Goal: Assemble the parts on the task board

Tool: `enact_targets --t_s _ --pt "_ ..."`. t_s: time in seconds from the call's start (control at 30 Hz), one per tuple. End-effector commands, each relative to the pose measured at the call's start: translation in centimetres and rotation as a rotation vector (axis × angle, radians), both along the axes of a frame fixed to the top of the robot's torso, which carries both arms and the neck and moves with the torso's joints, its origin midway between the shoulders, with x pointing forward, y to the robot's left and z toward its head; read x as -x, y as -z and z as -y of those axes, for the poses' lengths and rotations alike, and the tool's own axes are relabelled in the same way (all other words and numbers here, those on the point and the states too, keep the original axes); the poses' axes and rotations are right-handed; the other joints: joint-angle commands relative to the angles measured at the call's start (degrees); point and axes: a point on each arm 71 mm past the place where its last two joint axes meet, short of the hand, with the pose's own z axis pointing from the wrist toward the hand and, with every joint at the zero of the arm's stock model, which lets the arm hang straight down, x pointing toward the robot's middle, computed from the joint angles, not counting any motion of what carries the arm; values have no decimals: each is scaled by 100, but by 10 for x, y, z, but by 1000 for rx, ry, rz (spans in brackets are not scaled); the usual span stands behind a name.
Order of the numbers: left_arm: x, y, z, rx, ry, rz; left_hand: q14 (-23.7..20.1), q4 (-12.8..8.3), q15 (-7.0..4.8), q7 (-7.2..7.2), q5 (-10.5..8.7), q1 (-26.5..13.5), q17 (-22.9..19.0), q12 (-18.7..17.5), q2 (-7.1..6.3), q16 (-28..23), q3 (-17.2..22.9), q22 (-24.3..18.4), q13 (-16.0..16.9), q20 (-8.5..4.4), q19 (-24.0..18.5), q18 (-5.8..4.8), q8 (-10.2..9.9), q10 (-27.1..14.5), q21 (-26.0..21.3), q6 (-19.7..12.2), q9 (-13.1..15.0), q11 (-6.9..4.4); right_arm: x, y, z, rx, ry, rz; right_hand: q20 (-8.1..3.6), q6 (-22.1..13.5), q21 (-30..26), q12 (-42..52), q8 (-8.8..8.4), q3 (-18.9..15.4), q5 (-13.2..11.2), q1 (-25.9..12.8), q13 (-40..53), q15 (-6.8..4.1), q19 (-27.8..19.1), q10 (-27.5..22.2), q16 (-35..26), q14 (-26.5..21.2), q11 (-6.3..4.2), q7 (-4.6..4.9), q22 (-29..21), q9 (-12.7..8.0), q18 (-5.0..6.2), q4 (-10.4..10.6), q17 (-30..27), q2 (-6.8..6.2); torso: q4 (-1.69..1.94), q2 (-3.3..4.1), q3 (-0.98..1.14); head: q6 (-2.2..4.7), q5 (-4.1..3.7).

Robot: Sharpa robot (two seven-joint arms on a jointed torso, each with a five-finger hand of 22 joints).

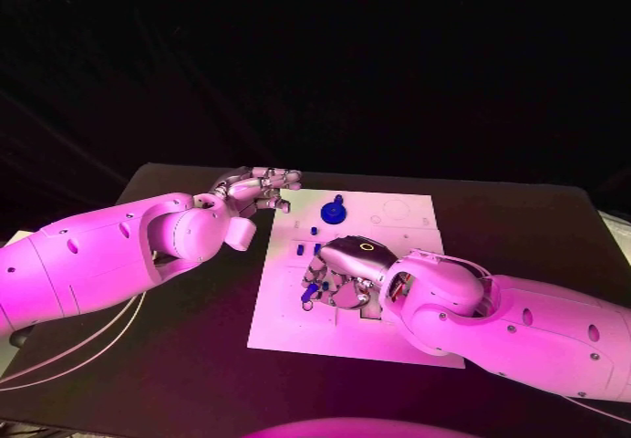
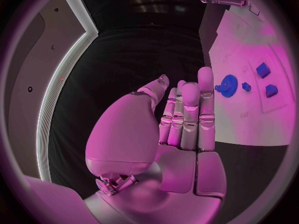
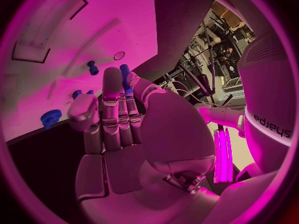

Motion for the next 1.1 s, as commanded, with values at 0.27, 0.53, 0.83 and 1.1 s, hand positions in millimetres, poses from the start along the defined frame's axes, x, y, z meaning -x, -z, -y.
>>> enact_targets --t_s 0.27,0.53,0.83,1.1 --pt "1 -1 3 11 15 5 -18 -26 -16 -8 27 52 -6 12 2 8 -11 -9 7 13 12 68 37 -22 -25 -40 5 0 0 7 -1 82 -3 12 -3 15 26 -24 6 29 18 21 -8 -24 32 10 30 25 7 15 16 8 -87 -1 9 44 -5 -1 9 -31 23" --pt "1 -1 3 11 17 3 -18 -26 -16 -8 27 52 -6 12 2 8 -11 -9 7 13 12 68 37 -22 -25 -40 5 0 0 12 -3 105 -21 -8 -2 16 28 -26 6 29 18 18 -8 -23 33 11 31 26 8 16 18 8 -87 -1 10 42 -3 -1 11 -56 41" --pt "1 -1 3 11 21 1 -22 -23 -16 -6 26 50 -17 18 1 4 -16 -12 7 13 14 67 40 -27 -28 -42 5 2 2 15 -7 109 -29 -11 -2 16 28 -27 6 29 19 15 -7 -22 32 13 32 26 9 17 17 8 -87 -1 11 40 2 3 8 -84 52" --pt "1 -1 3 11 23 0 -22 -23 -16 -6 26 50 -17 18 1 4 -16 -12 7 13 14 67 40 -27 -28 -42 5 2 0 20 -9 139 -15 8 -1 18 35 -32 7 35 20 12 -7 -21 36 16 36 27 9 16 27 9 -88 -1 12 47 -2 -1 4 -111 58"
